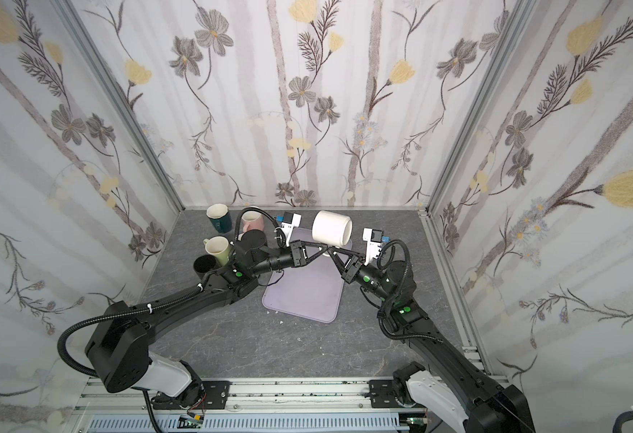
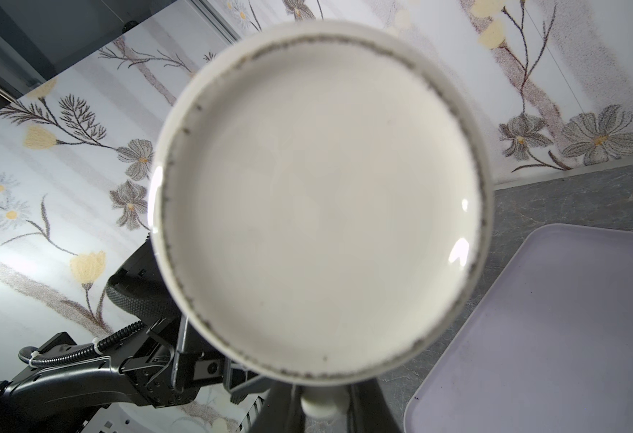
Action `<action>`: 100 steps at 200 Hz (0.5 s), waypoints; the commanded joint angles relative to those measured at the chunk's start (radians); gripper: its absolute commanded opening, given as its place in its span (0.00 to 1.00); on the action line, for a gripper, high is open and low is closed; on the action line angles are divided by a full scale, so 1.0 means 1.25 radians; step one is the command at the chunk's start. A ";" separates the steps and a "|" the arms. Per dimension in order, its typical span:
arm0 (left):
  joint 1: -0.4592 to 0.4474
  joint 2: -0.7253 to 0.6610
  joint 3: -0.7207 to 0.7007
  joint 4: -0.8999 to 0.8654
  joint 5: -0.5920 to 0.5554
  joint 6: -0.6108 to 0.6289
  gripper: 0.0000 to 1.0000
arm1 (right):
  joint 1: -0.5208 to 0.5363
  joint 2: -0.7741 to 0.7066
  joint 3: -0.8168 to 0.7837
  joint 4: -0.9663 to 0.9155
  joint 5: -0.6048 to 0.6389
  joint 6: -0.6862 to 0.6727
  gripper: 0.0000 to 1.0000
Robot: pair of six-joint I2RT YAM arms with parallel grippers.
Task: Turn the mug right side up
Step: Place the mug at the middle-left of the table.
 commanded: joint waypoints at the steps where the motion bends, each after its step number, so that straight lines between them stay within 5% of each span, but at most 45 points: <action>1: -0.003 -0.022 -0.011 0.112 0.006 0.014 0.05 | 0.001 0.012 0.002 -0.020 -0.009 -0.004 0.00; 100: -0.014 -0.073 0.003 0.018 -0.036 0.070 0.00 | 0.000 0.041 0.008 -0.046 -0.018 -0.015 0.00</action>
